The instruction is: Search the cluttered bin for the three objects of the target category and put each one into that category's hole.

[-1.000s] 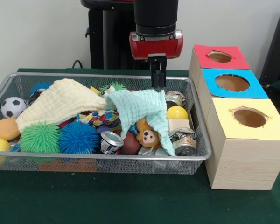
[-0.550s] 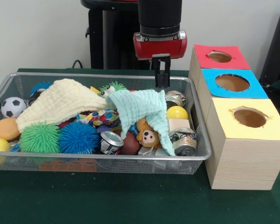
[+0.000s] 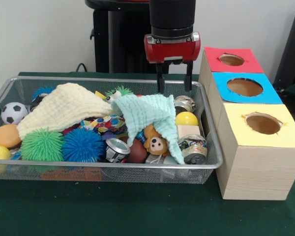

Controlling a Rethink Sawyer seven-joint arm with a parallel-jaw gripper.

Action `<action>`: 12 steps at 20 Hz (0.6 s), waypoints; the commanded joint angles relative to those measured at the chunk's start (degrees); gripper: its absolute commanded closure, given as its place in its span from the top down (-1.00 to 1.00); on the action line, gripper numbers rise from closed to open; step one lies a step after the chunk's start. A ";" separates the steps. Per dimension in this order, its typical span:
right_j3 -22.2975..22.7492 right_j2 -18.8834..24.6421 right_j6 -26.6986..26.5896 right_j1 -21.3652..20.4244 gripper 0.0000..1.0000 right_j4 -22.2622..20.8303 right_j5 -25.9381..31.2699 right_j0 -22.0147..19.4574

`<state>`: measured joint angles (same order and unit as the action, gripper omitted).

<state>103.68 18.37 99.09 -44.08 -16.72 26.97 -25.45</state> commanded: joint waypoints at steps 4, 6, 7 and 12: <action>3.15 2.97 2.21 3.23 1.00 -1.26 -2.38 -0.43; 4.05 3.12 2.79 2.85 1.00 -0.78 -2.79 -0.67; 4.50 3.11 3.10 2.62 1.00 -0.60 -3.02 -0.73; 6.30 3.67 4.16 2.23 1.00 0.88 -3.24 -1.50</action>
<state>105.74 18.37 99.09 -44.09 -16.70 26.79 -25.54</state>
